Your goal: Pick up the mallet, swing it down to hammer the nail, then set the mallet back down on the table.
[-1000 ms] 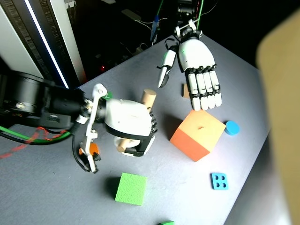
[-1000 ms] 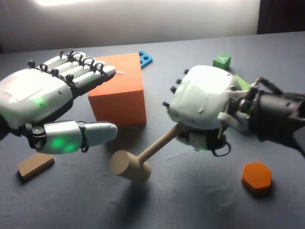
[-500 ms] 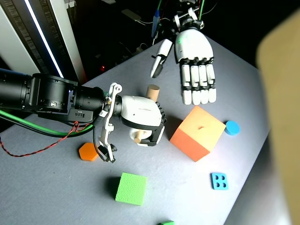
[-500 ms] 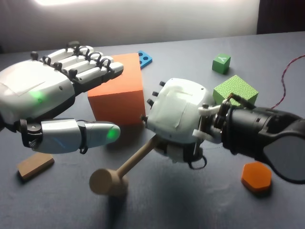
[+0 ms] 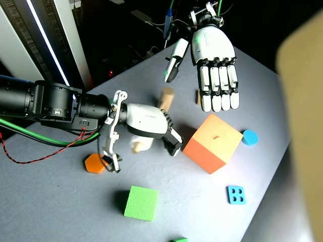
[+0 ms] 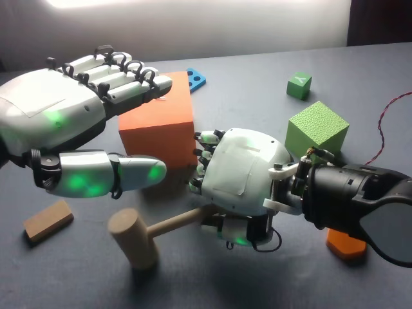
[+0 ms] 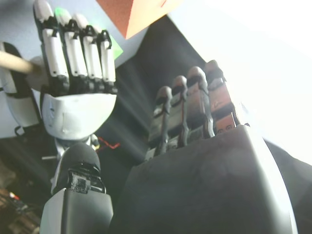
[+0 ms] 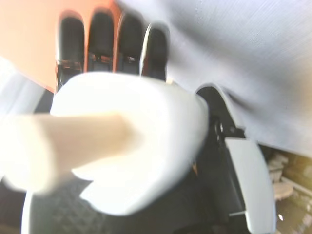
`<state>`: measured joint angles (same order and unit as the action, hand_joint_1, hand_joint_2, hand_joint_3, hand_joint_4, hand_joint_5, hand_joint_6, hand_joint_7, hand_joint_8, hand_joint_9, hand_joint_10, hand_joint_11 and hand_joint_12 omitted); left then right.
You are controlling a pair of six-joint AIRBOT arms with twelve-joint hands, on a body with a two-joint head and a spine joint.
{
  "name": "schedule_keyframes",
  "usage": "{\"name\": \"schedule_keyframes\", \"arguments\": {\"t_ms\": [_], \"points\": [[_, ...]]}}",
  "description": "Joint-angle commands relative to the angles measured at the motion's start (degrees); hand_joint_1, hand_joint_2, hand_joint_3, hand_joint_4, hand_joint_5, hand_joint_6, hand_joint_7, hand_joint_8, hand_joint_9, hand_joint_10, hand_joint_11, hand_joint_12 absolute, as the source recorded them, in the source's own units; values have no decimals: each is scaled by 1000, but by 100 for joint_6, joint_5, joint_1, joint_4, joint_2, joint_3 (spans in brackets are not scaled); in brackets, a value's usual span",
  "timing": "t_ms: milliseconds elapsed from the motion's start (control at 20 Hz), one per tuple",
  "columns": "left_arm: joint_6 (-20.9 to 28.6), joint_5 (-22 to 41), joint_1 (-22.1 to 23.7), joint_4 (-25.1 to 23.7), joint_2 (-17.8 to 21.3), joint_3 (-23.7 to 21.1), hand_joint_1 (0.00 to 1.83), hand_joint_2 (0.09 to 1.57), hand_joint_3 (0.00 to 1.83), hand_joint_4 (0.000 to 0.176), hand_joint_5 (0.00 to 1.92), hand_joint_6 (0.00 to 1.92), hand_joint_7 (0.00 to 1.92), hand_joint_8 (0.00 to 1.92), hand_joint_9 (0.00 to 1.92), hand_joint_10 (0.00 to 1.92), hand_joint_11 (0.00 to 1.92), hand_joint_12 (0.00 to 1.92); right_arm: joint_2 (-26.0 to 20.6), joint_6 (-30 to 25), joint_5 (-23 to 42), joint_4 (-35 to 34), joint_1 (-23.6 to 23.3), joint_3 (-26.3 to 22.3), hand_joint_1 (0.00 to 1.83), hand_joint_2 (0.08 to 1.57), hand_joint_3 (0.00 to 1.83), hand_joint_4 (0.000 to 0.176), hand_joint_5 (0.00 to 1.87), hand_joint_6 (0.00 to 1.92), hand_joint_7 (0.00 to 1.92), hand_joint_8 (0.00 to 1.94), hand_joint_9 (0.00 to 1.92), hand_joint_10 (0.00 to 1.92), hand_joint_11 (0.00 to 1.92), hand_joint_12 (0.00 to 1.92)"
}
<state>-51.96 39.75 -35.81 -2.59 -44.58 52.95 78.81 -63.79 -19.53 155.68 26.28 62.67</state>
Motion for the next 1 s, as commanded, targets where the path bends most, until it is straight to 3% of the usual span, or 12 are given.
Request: {"name": "schedule_keyframes", "arguments": {"t_ms": [0, 250, 500, 600, 650, 700, 750, 800, 850, 900, 950], "points": [[18, 642, 93, 18, 63, -10, 0, 1207, 1, 0, 40, 1, 85, 2, 70, 3, 0, 120, -44, 66, -579, 196, -3, -64, 0, 1348, 0, 0, 515, 0, 566, 0, 495, 97, 119, 989], [12, 579, 131, 18, 63, -72, 0, 1220, 4, 0, 43, 1, 108, 3, 88, 4, 0, 108, -248, 131, -644, 195, 64, -249, 0, 1309, 0, 0, 332, 0, 360, 3, 341, 9, 0, 893], [-24, 567, 145, 20, 60, -131, 0, 1221, 3, 0, 51, 4, 109, 3, 92, 5, 0, 107, -796, 130, -828, 194, 33, -826, 0, 1286, 0, 0, 311, 0, 334, 0, 311, 0, 0, 835], [-12, 543, 128, 20, 60, -201, 0, 1241, 0, 0, 203, 16, 368, 31, 356, 53, 0, 720, -1074, 106, -866, 134, -21, -1058, 42, 1278, 0, 0, 328, 5, 335, 4, 306, 4, 0, 844], [2, 543, 123, 20, 61, -234, 0, 1268, 2, 0, 366, 72, 547, 120, 516, 159, 1, 1025, -1249, 121, -859, -46, -68, -1192, 22, 1281, 0, 0, 352, 6, 362, 7, 332, 8, 0, 881], [12, 543, 125, 20, 60, -248, 0, 1277, 0, 0, 396, 195, 515, 409, 427, 593, 0, 1127, -1457, 133, -819, -224, -136, -1335, 24, 1282, 0, 0, 372, 10, 387, 13, 350, 12, 0, 885], [13, 543, 138, 20, 59, -251, 0, 1271, 0, 0, 299, 423, 373, 770, 311, 913, 0, 1165, -1630, 133, -782, -390, -202, -1470, 15, 1285, 0, 0, 382, 5, 405, 9, 371, 10, 0, 903], [13, 543, 164, 20, 58, -252, 0, 1268, 0, 0, 102, 1074, 238, 1245, 226, 1246, 0, 1344, -1857, 133, -729, -574, -289, -1637, 44, 1279, 0, 0, 406, 5, 448, 10, 421, 17, 7, 958], [15, 544, 194, 20, 56, -255, 51, 1265, 0, 0, 20, 1728, 101, 1786, 99, 1786, 0, 1806, -2046, 134, -692, -725, -360, -1784, 97, 1272, 0, 0, 596, 23, 618, 212, 522, 354, 99, 1168], [15, 552, 234, 20, 57, -269, 64, 1270, 1, 0, 3, 1882, 55, 1894, 70, 1894, 54, 1898, -2309, 135, -632, -987, -483, -2010, 222, 1260, 0, 0, 701, 171, 516, 911, 455, 1095, 231, 1496], [15, 549, 310, 21, 57, -295, 80, 1263, 0, 0, 157, 1913, 190, 1916, 207, 1916, 268, 1916, -2582, 139, -440, -1374, -620, -2277, 185, 1270, 0, 0, 445, 1245, 454, 1667, 445, 1756, 328, 1836]]}}
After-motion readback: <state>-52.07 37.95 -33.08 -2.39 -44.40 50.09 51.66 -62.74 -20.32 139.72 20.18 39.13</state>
